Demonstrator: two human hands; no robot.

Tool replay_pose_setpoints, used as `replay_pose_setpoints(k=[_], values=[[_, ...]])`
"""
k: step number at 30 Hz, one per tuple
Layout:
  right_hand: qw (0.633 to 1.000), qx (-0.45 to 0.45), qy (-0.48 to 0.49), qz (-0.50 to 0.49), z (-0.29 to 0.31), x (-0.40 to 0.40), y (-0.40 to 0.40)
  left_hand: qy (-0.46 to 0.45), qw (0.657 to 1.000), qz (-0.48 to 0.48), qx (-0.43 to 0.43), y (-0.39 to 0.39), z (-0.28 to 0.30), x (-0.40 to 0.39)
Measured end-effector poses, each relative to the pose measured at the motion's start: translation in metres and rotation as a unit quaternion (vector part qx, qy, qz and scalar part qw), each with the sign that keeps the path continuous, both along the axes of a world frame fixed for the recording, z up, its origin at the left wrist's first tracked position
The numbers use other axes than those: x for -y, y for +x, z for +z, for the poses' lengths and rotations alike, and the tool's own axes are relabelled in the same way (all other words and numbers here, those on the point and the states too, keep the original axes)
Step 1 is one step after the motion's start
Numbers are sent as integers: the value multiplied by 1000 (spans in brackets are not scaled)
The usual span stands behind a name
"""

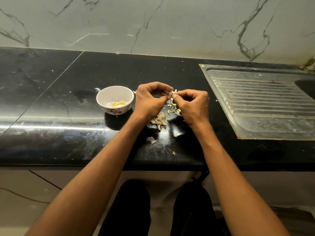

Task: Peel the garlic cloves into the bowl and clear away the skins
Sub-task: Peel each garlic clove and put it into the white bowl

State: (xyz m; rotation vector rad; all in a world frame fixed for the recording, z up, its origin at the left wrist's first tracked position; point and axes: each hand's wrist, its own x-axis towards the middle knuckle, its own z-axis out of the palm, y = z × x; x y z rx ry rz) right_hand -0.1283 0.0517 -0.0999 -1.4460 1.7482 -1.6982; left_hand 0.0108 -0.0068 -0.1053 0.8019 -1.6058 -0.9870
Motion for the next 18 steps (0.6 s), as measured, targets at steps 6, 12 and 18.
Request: replay_pose_setpoints(k=[6, 12, 18], values=[[999, -34, -11, -6, -1, 0, 1, -14, 1000, 6, 0, -1, 0, -2], [998, -62, -23, -15, -2, -1, 1, -21, 1000, 11, 15, -3, 0, -3], [994, -98, -30, -25, -2, -2, 3, -43, 998, 25, 40, -4, -2, -3]])
